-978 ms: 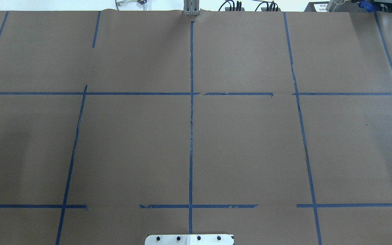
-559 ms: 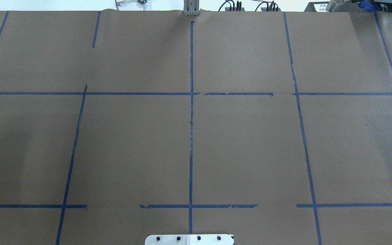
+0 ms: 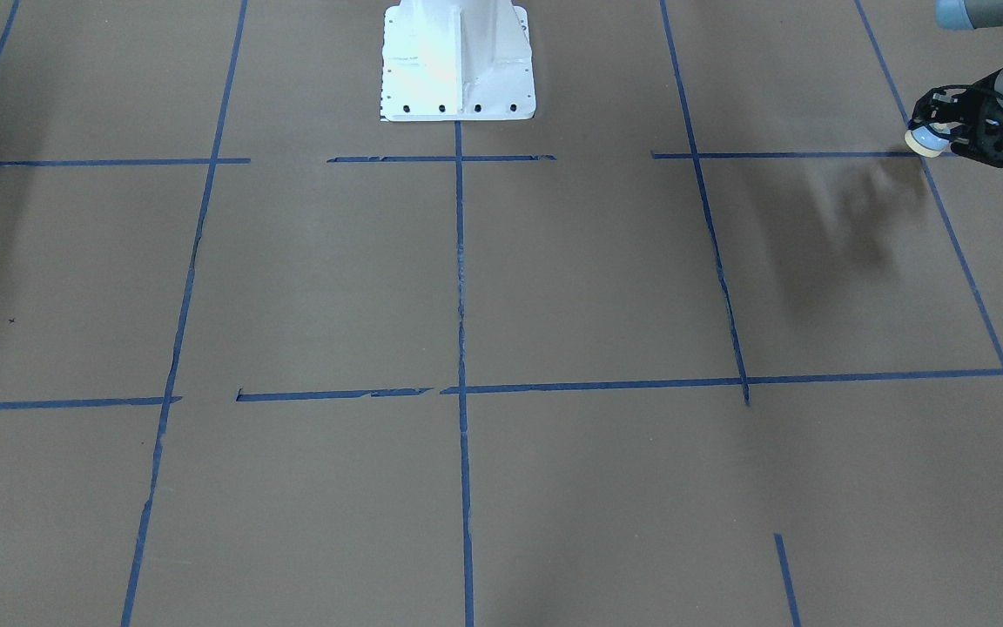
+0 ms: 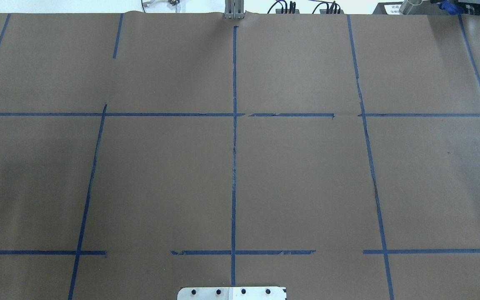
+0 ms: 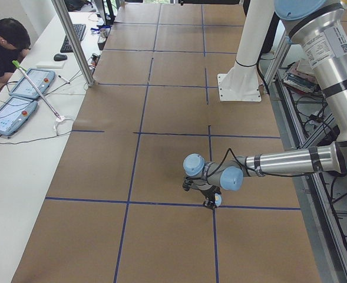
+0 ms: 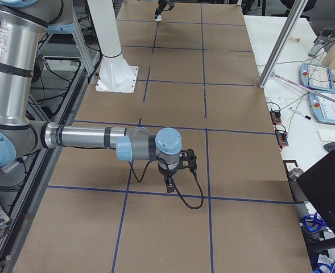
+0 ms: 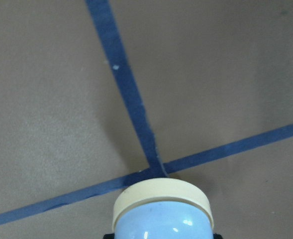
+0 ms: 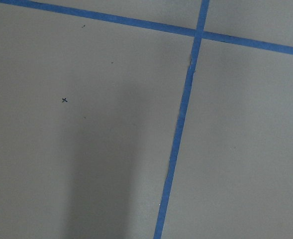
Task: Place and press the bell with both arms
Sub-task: 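Carry the white-and-blue bell in the left gripper toward the table center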
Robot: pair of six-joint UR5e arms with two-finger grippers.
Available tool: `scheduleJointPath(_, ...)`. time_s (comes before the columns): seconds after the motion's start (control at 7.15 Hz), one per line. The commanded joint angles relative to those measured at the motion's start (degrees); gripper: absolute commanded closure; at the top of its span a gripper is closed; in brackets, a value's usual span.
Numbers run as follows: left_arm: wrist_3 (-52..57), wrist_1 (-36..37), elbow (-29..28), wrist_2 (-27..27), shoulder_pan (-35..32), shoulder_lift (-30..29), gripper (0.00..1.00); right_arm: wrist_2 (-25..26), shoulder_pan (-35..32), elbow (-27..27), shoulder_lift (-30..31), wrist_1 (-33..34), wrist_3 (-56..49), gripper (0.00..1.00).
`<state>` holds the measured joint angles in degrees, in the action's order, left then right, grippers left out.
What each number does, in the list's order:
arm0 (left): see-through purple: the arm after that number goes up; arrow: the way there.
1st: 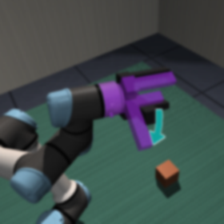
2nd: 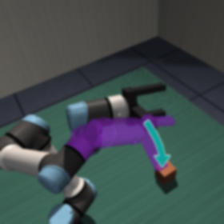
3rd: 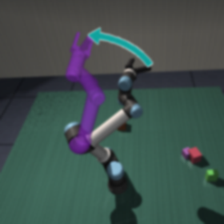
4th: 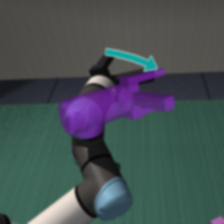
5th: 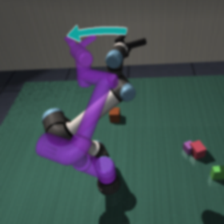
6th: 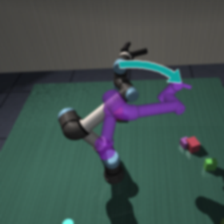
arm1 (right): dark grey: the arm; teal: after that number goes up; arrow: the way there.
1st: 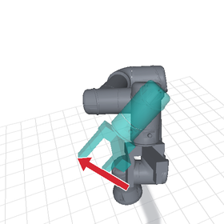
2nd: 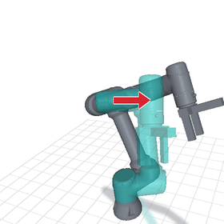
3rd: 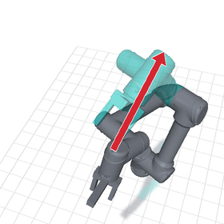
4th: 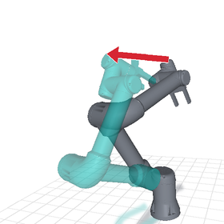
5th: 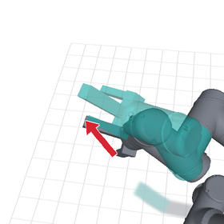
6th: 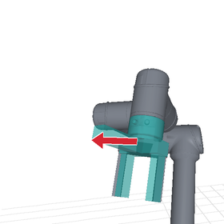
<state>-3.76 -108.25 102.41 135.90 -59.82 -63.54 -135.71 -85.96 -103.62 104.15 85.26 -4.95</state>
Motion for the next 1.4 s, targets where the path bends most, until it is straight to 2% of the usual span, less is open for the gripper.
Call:
scheduleJointPath(0.0,-5.8,0.3,5.3,0.1,-8.4,-3.2,0.91,-0.1,0.0,0.0,0.0,0.0,0.0,0.0)
scheduleJointPath(0.14,-15.9,0.3,6.1,0.1,-8.2,-8.0,0.91,-0.1,0.0,0.0,0.0,0.0,0.0,0.0)
scheduleJointPath(0.42,-27.6,0.3,6.1,0.3,-5.4,-16.9,0.92,-0.1,0.0,0.1,0.0,0.0,0.0,0.0)
scheduleJointPath(0.84,-49.2,0.6,4.8,0.2,6.1,-31.7,0.92,-0.2,0.0,0.2,0.0,0.0,0.0,0.0)
scheduleJointPath(0.98,-54.1,3.8,4.4,-0.1,9.4,-37.0,0.92,-0.2,0.0,0.4,0.0,0.0,0.0,0.0)
scheduleJointPath(1.12,-58.3,10.1,2.0,-0.2,11.7,-45.9,0.92,-0.2,0.0,0.5,0.0,0.0,0.0,0.0)
scheduleJointPath(1.26,-59.7,13.6,-1.0,-2.8,13.7,-52.5,0.92,-0.2,0.0,0.5,0.0,0.0,0.0,0.0)
